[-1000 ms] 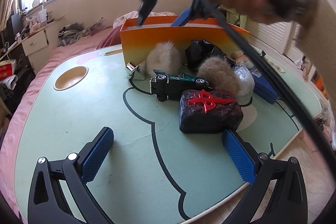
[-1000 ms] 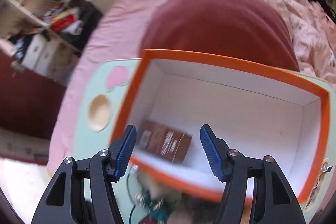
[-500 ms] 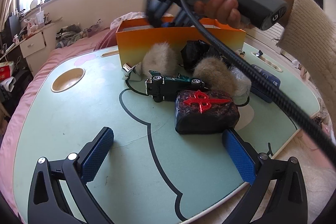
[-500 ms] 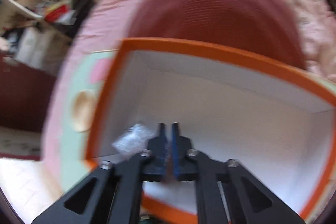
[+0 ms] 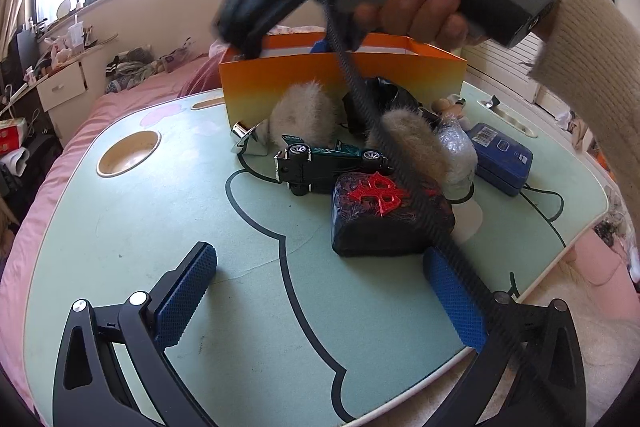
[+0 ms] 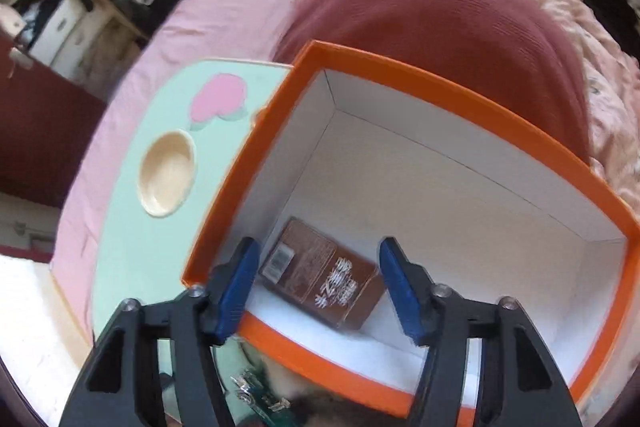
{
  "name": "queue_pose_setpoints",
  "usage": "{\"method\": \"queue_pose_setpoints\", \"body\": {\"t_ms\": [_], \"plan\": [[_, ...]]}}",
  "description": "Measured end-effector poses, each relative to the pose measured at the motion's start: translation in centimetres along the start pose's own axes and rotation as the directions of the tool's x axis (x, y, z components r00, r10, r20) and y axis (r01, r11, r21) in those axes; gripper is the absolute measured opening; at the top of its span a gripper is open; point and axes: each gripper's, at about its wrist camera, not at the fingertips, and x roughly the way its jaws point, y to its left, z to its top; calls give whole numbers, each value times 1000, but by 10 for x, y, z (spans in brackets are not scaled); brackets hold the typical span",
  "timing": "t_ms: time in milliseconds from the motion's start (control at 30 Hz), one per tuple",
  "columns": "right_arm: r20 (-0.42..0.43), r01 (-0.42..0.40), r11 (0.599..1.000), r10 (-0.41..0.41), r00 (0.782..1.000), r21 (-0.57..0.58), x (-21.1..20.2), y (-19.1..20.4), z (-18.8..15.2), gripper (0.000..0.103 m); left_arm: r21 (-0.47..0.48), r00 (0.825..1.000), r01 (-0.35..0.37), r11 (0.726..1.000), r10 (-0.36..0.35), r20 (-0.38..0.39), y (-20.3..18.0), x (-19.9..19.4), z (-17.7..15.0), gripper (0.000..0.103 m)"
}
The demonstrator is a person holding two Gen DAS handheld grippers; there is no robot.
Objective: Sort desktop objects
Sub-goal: 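Close right tool fingers on brown carton in box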
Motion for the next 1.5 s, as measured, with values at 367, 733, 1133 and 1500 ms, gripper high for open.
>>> {"method": "queue_pose_setpoints", "body": {"t_ms": [367,733,1133,1500], "plan": [[-37,-134,989,137,990,65,12,-20,3,69,0,1000,1,1000,-1,2,-2,-1,1,103],[-49,-102,990,107,993,93,9,-22,14,48,1,1000,1,1000,-1,3,0,0,2,103],[-31,260,966,-260,965,6,6,-29,8,23,3,1000,2,1000,-2,4,0,1,4,103],[29,245,969,-244,969,-30,2,-37,2,24,4,1000,1,1000,-1,5,3,2,5,103]]}}
